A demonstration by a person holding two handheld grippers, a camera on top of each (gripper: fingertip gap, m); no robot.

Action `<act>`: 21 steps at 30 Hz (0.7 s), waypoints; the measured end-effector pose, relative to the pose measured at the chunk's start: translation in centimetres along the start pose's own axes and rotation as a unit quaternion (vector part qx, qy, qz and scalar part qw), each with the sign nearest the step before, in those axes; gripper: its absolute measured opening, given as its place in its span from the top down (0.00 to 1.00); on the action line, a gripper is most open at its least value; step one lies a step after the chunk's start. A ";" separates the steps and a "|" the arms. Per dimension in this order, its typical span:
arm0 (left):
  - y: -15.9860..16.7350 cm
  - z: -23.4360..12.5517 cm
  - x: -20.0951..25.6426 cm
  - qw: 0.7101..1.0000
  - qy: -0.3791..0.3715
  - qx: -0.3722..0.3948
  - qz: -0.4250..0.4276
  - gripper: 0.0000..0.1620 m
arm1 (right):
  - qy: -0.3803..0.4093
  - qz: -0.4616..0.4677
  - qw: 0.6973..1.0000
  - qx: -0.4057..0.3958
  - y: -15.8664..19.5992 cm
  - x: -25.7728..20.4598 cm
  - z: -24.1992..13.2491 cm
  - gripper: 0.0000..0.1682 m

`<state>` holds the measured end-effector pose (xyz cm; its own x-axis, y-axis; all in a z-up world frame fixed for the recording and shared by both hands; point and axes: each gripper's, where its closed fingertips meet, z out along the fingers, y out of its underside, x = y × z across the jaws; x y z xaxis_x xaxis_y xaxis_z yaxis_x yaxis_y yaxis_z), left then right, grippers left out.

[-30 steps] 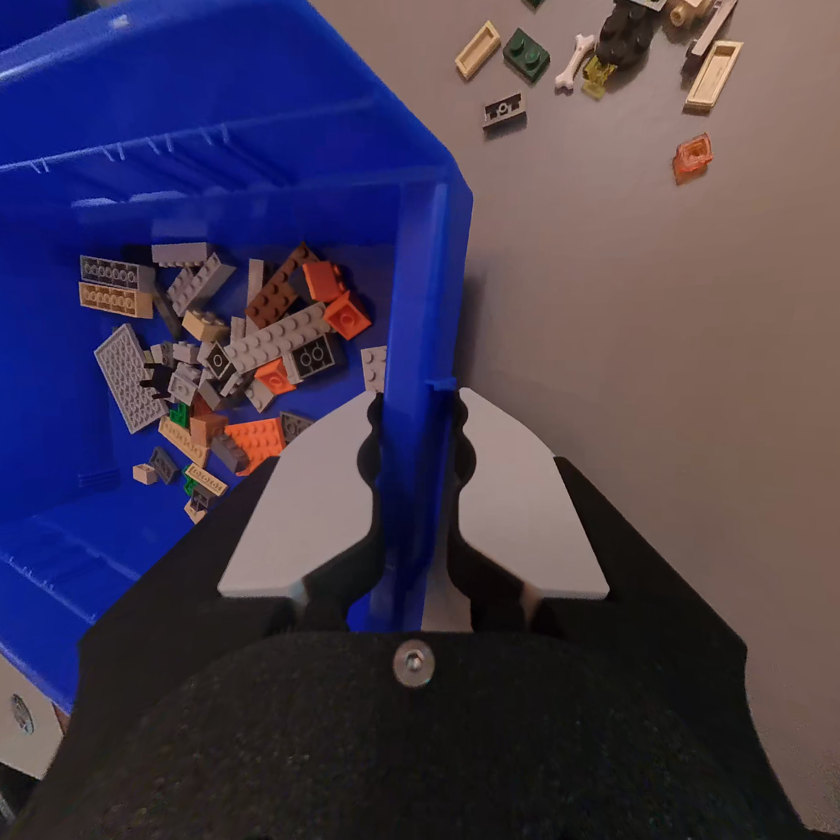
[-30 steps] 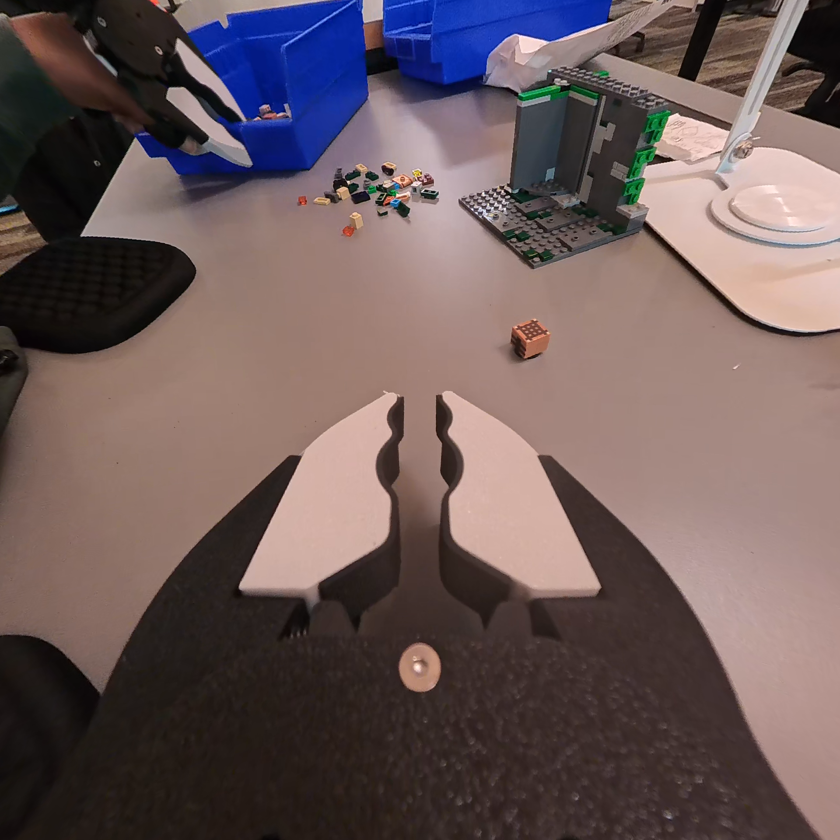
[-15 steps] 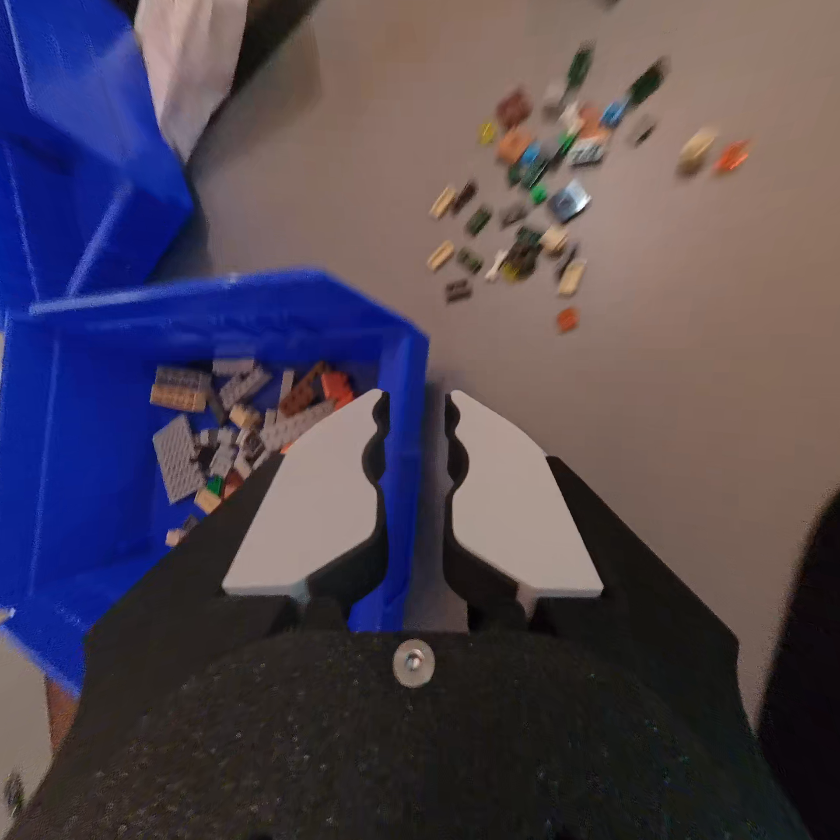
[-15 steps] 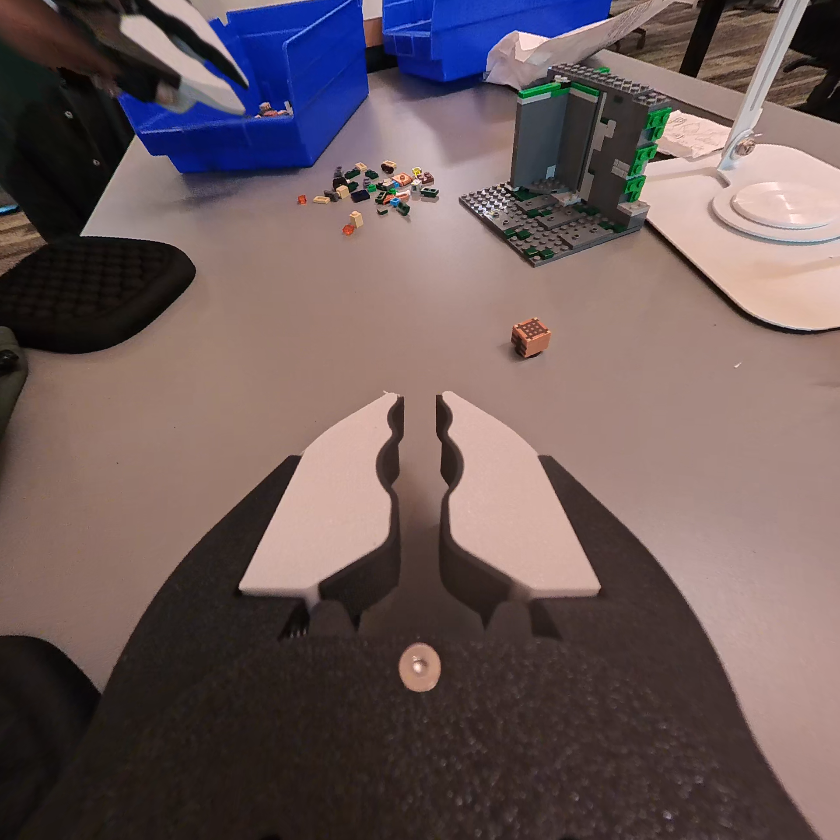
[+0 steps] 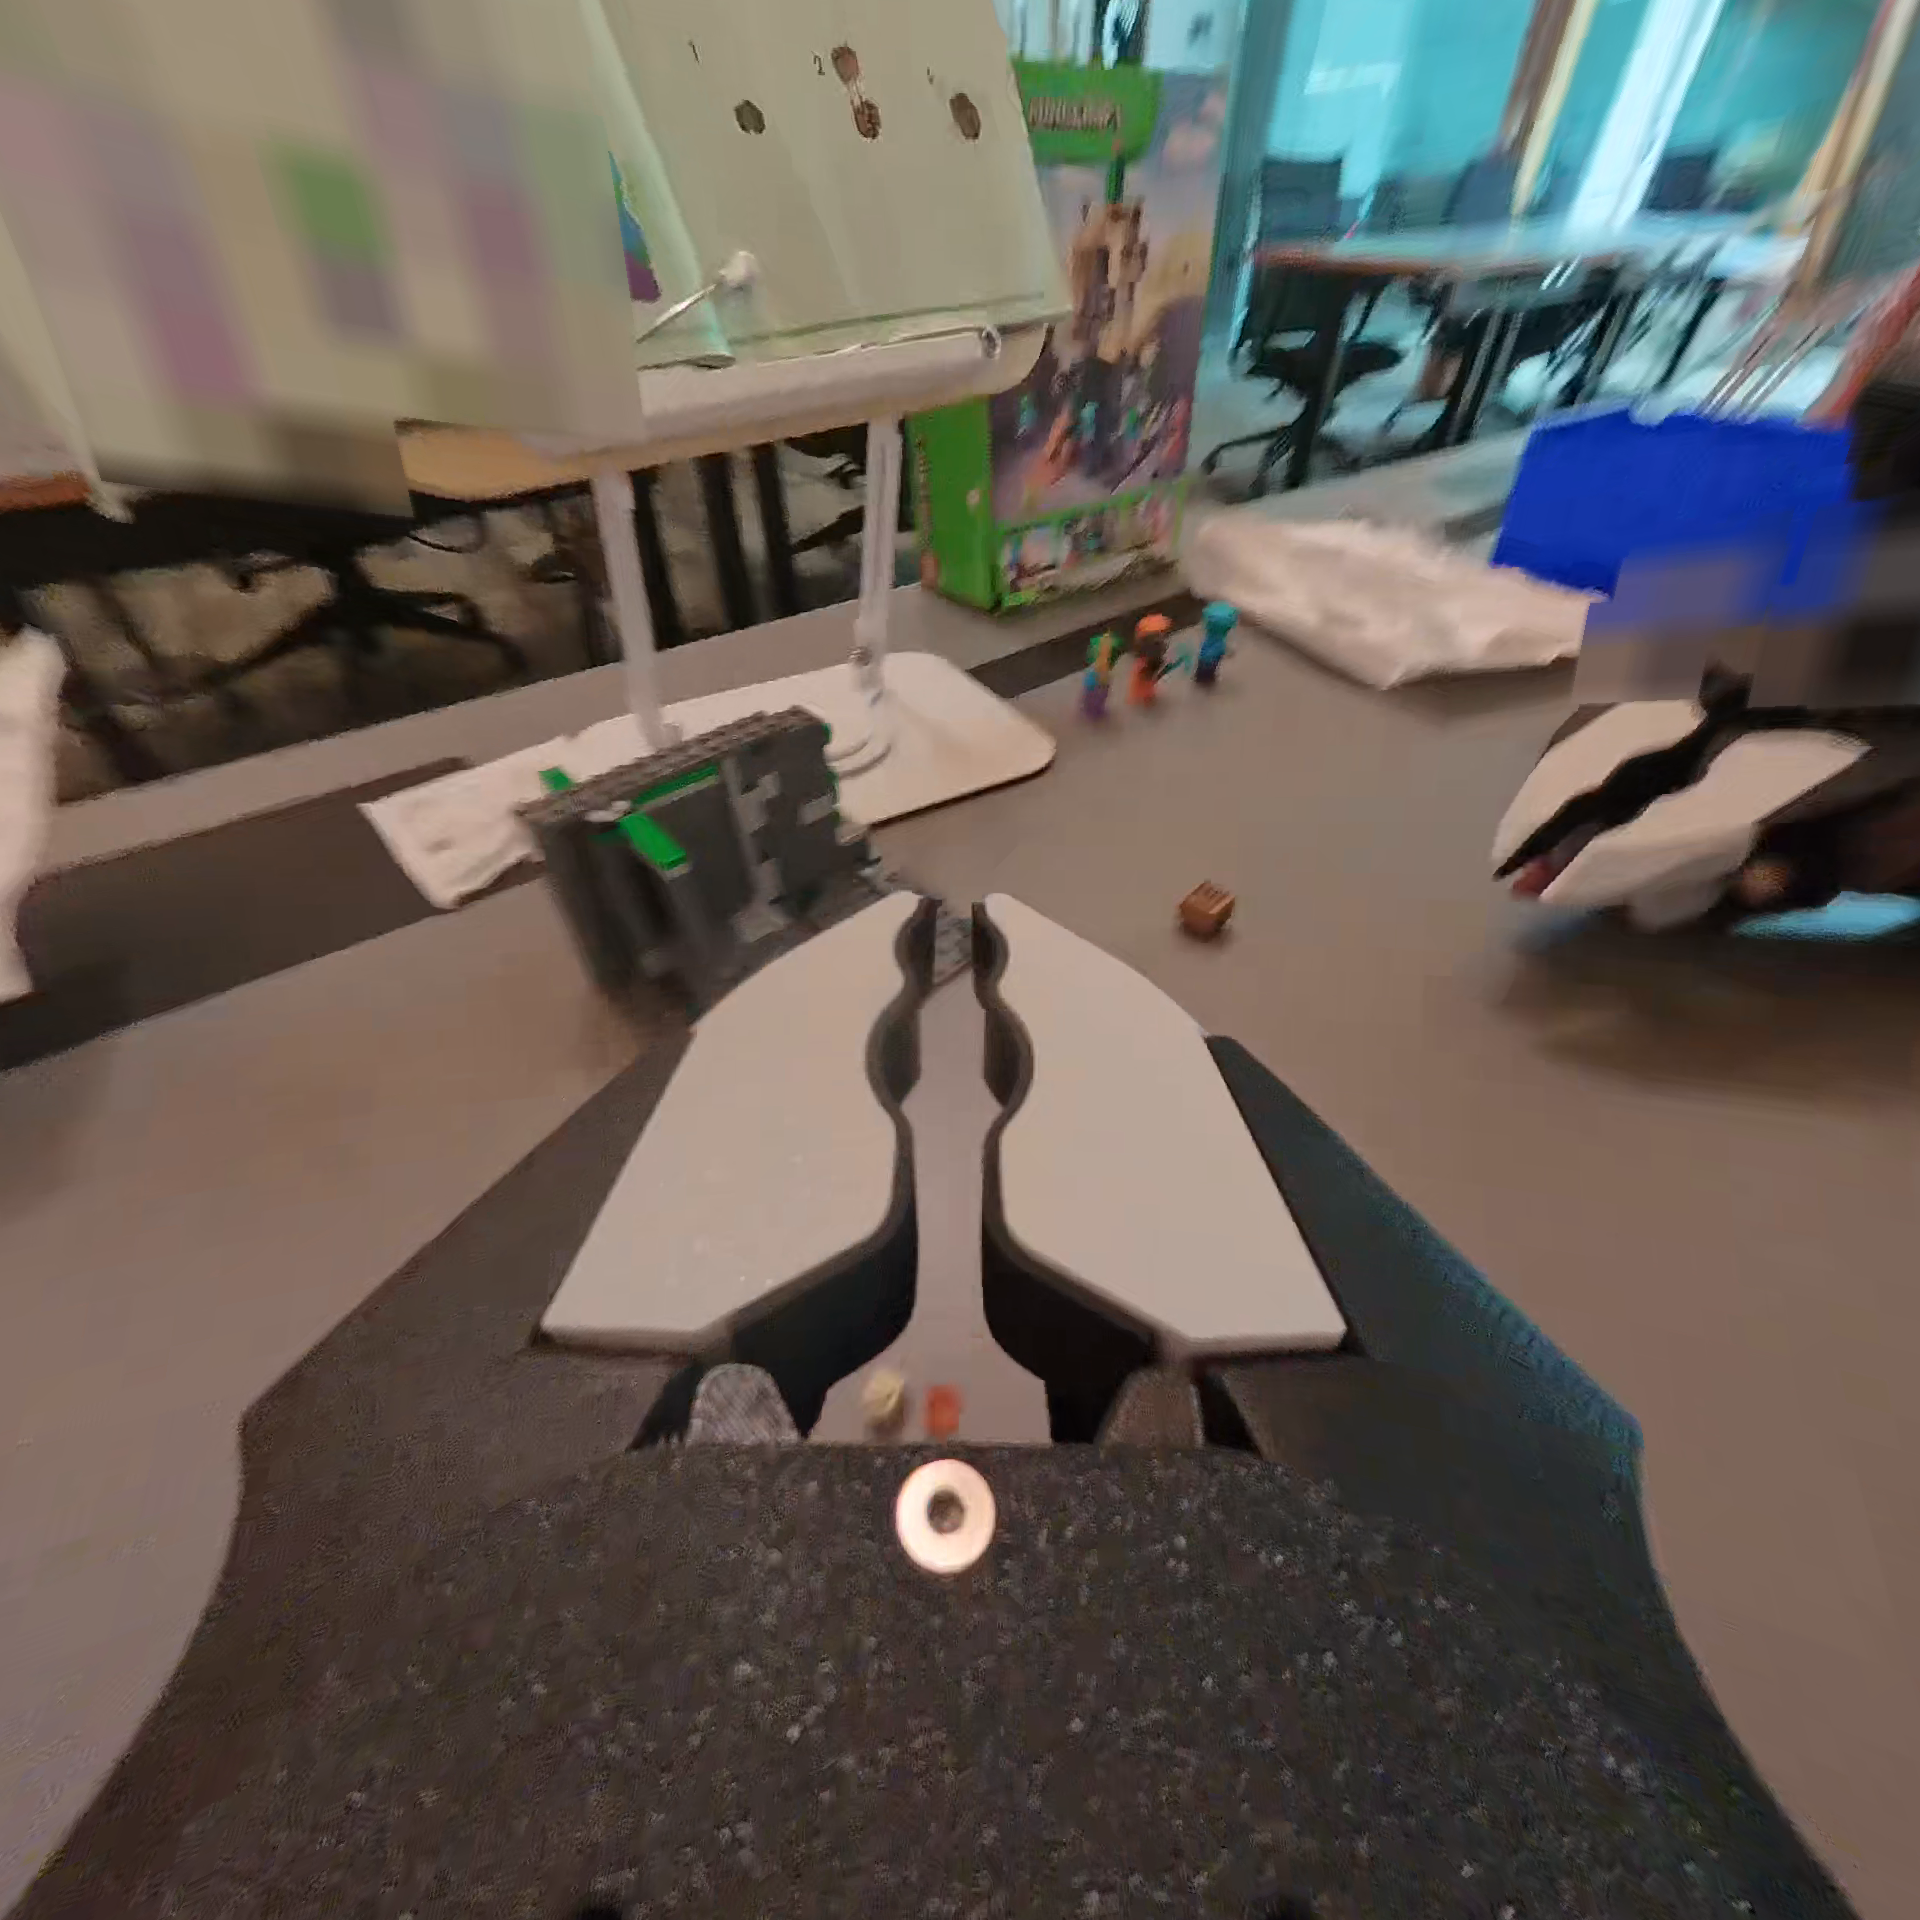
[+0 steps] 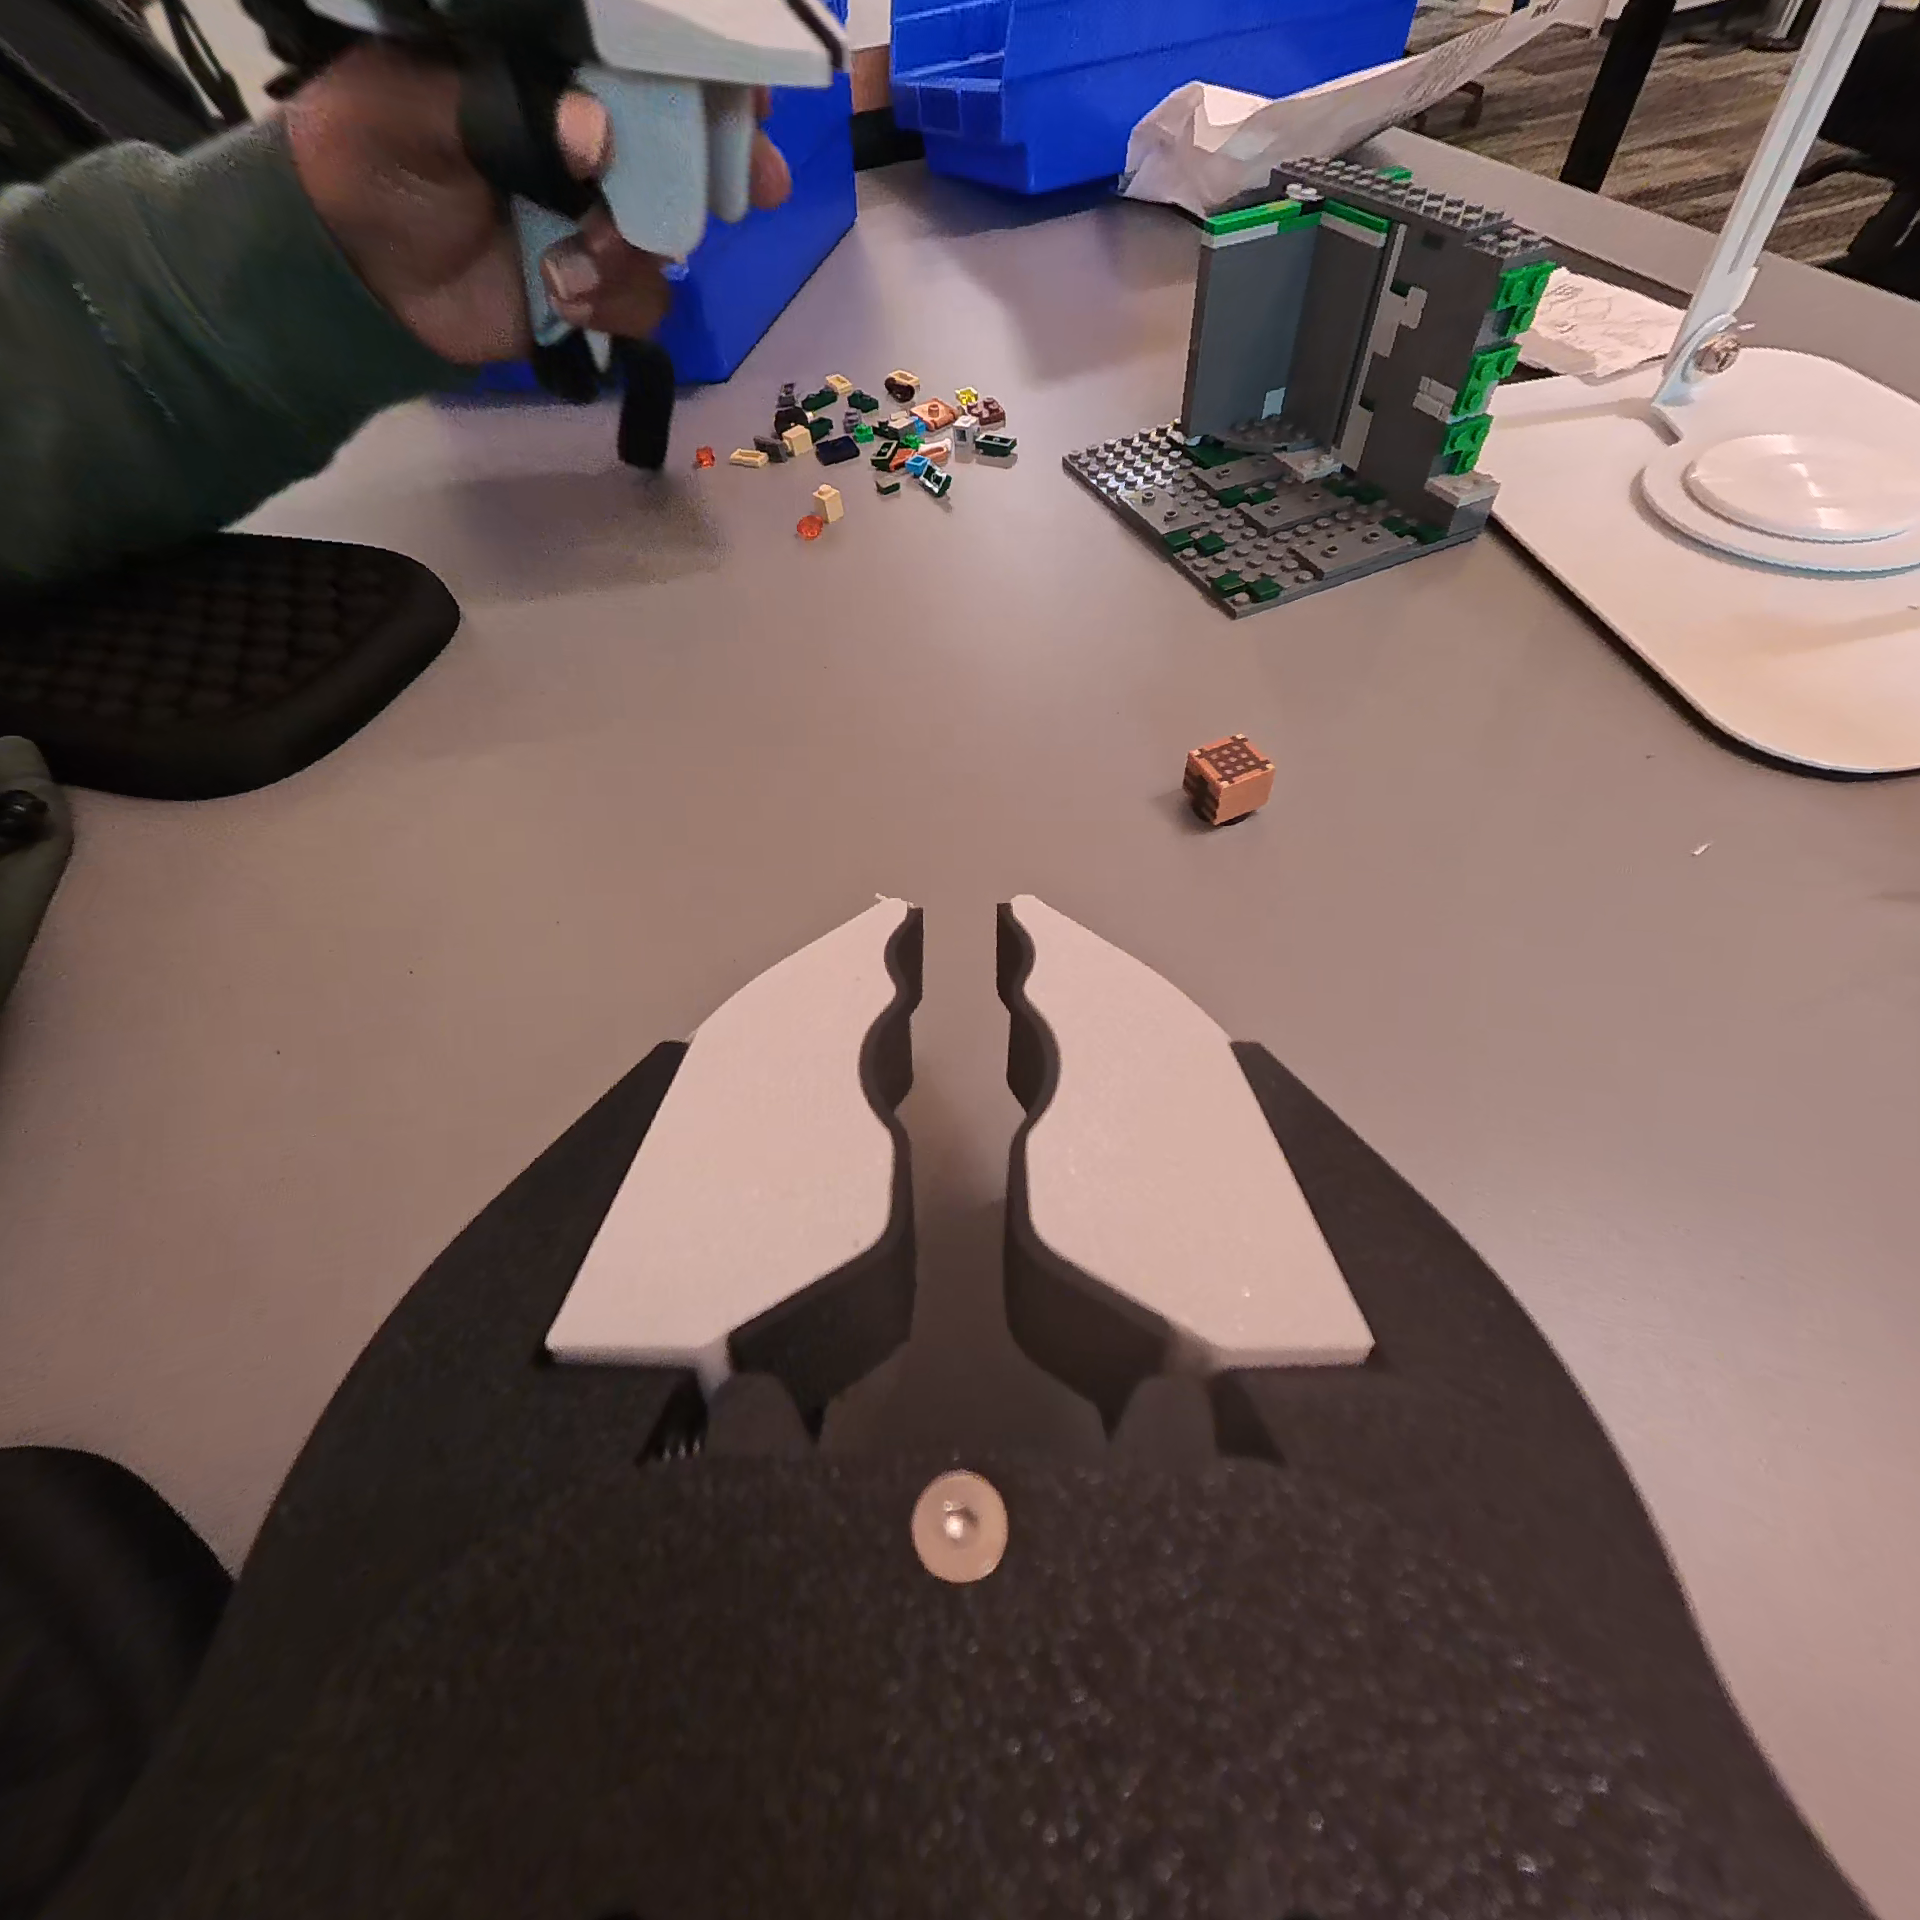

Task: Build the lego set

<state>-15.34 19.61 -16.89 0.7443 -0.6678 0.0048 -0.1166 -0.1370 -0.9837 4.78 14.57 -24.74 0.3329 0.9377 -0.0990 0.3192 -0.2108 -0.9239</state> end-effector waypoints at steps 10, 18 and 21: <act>-4.3 7.3 0.8 0.994 0.082 0.070 -0.002 0.97 | 0.006 0.012 0.999 0.031 -1.2 0.6 0.1 0.92; -4.9 11.4 -2.8 0.997 0.044 0.039 -0.040 0.66 | 0.018 0.012 0.999 0.039 -1.5 0.8 0.3 0.92; -5.4 11.4 -3.7 0.998 0.028 0.058 -0.015 0.73 | 0.017 0.014 0.999 0.036 -1.5 0.8 0.5 0.92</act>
<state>-9.96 31.09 -13.65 0.7080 -0.7050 0.0413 -0.0160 -0.0745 -0.9971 4.08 15.82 -23.63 0.3717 0.9214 -0.1137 0.2442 -0.2152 -0.9456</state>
